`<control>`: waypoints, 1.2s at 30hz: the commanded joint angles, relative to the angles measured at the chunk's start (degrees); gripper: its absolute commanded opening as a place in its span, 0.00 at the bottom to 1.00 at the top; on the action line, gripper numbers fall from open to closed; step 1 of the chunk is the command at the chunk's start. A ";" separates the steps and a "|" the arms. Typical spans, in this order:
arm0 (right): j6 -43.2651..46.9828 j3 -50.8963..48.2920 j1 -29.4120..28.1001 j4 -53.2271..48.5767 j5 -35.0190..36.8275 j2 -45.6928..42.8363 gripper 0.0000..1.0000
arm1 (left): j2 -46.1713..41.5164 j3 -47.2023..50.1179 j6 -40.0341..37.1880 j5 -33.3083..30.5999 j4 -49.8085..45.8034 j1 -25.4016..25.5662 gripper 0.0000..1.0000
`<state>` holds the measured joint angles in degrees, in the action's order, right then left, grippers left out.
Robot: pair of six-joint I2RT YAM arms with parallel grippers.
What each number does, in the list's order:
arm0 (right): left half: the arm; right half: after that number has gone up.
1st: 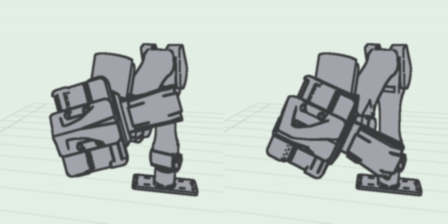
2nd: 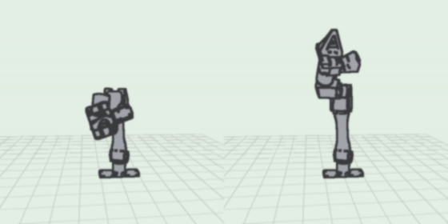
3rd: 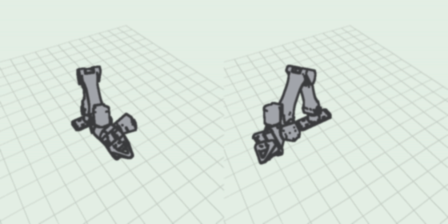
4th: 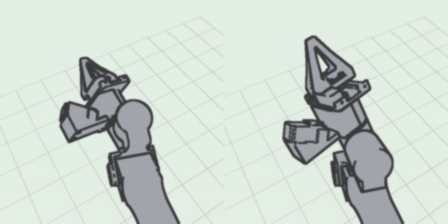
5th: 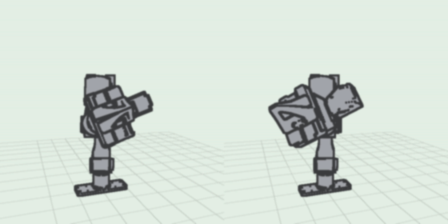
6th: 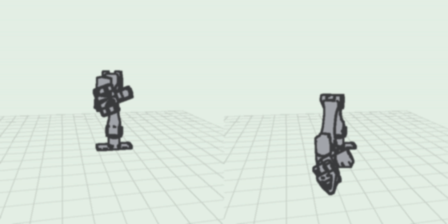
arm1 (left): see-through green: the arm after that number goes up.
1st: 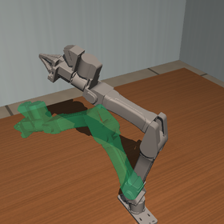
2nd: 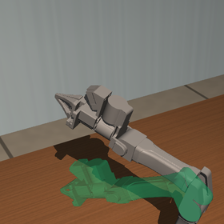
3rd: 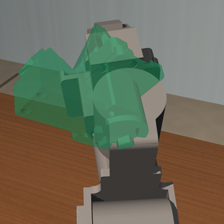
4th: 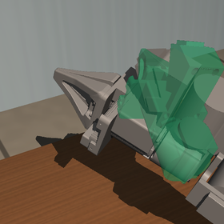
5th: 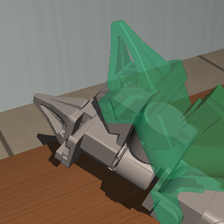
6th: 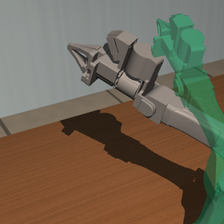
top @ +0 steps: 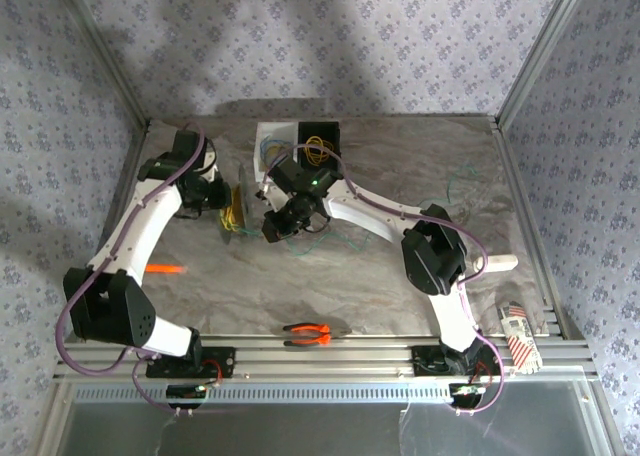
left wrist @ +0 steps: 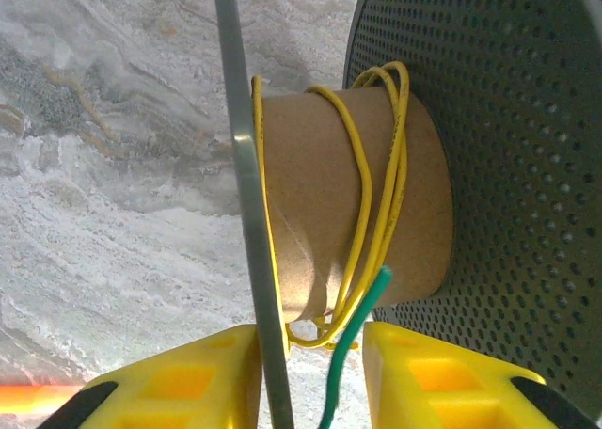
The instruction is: Wrap the cables
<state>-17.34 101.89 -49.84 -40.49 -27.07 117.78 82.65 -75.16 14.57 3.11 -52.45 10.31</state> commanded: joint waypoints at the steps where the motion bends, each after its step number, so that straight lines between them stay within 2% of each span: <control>1: 0.06 2.08 0.27 -1.13 -1.58 1.22 0.00 | 0.93 0.23 -0.54 -0.72 0.24 0.48 0.31; 8: 0.18 2.18 0.14 -0.91 -1.62 1.40 0.00 | 1.63 0.15 -0.78 -1.75 0.26 0.68 0.20; 16: 0.11 1.82 -0.16 -0.64 -1.58 1.10 0.00 | 2.73 -0.18 -1.21 -2.70 -0.20 0.81 0.01; 17: 0.16 1.82 -0.23 -0.64 -1.66 1.01 0.04 | 2.78 -0.24 -1.21 -3.04 -0.33 0.86 0.00; 20: 1.10 1.82 -0.61 -0.89 -2.21 0.32 0.42 | 2.56 -0.69 -1.46 -3.55 -0.57 0.94 0.00; 22: 2.45 1.53 -1.18 -0.88 -3.34 -1.16 0.62 | 2.04 -1.60 -1.91 -3.76 -0.96 1.03 0.00; 28: 8.34 1.67 -1.59 -3.37 -2.55 -9.97 1.00 | -0.13 -7.74 -3.90 -3.27 -3.61 1.03 0.00; 32: 12.95 0.75 -0.63 -6.11 1.04 -18.19 1.00 | -1.08 -12.38 -4.96 -2.26 -5.82 1.03 0.00; 36: 18.38 -5.72 1.21 -5.73 8.04 -28.32 1.00 | -2.80 -15.35 -5.25 -1.52 -6.62 1.03 0.00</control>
<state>-4.75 99.92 -49.78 -43.44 -24.95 95.11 83.53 -87.02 10.48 -0.40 -58.57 11.00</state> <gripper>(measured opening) 0.997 0.078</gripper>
